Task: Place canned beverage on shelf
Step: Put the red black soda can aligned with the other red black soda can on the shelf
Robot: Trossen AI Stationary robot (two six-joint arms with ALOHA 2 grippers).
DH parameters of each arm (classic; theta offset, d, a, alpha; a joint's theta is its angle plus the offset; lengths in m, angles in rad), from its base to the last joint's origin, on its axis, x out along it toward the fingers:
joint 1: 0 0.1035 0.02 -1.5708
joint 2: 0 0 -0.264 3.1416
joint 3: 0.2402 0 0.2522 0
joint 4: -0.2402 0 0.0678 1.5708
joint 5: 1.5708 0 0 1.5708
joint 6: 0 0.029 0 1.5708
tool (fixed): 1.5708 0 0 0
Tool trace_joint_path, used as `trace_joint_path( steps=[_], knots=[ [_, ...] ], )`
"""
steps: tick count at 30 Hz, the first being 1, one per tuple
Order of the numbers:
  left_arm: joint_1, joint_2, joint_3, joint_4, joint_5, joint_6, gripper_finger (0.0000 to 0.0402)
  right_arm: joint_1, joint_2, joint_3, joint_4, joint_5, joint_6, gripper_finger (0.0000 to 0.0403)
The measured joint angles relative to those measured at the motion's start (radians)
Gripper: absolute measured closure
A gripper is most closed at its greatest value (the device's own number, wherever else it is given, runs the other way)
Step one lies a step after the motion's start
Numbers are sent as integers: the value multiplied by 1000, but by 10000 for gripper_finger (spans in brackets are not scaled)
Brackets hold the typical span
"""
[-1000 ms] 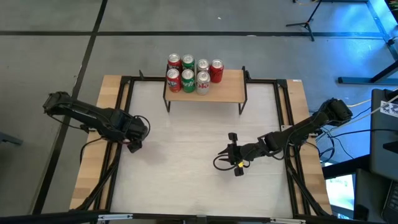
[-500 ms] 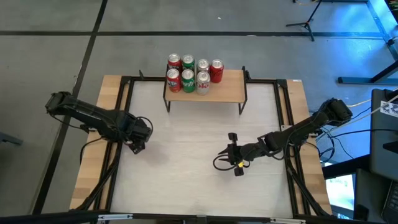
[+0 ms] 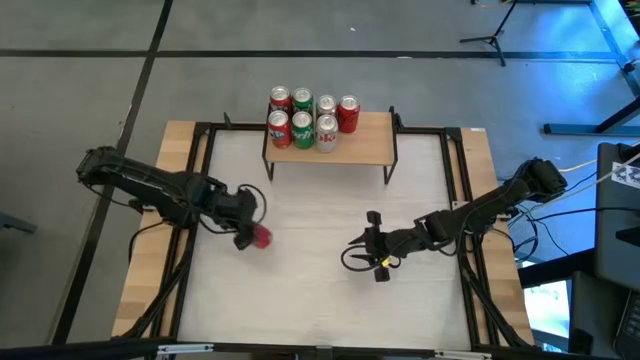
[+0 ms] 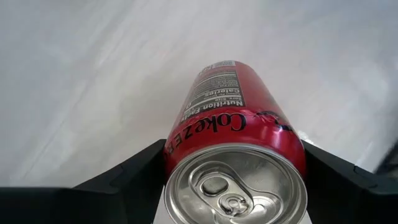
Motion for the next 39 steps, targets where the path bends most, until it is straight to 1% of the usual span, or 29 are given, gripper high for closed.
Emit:
trace_joint_path(
  steps=[2,5,7,9,12,15,21,25,30,33,36,39],
  knots=[
    [0,37,0,76,0,36,114,3,-16,47,-145,-7,18,223],
    [1,109,0,174,20,82,114,2,-39,133,-378,-47,80,190],
    [9,166,11,213,48,107,114,5,-40,167,-482,-59,128,175],
    [12,235,47,200,60,136,114,15,-38,183,-540,-51,157,164],
    [14,337,132,191,44,185,114,37,-39,180,-557,-11,179,158],
    [14,431,237,180,19,217,114,67,-39,159,-574,44,197,159],
    [15,608,477,84,-24,242,114,127,-39,138,-619,145,239,168],
    [32,715,613,34,-22,280,114,171,-39,125,-660,213,274,170],
    [59,820,733,30,-20,342,114,235,-40,101,-684,300,328,171],
    [75,871,789,27,-13,378,114,267,-44,74,-687,335,369,171],
    [86,906,830,25,-15,401,113,291,-44,52,-715,351,437,171],
    [92,938,865,-1,-4,420,112,291,-44,35,-713,352,474,171]
  ],
)
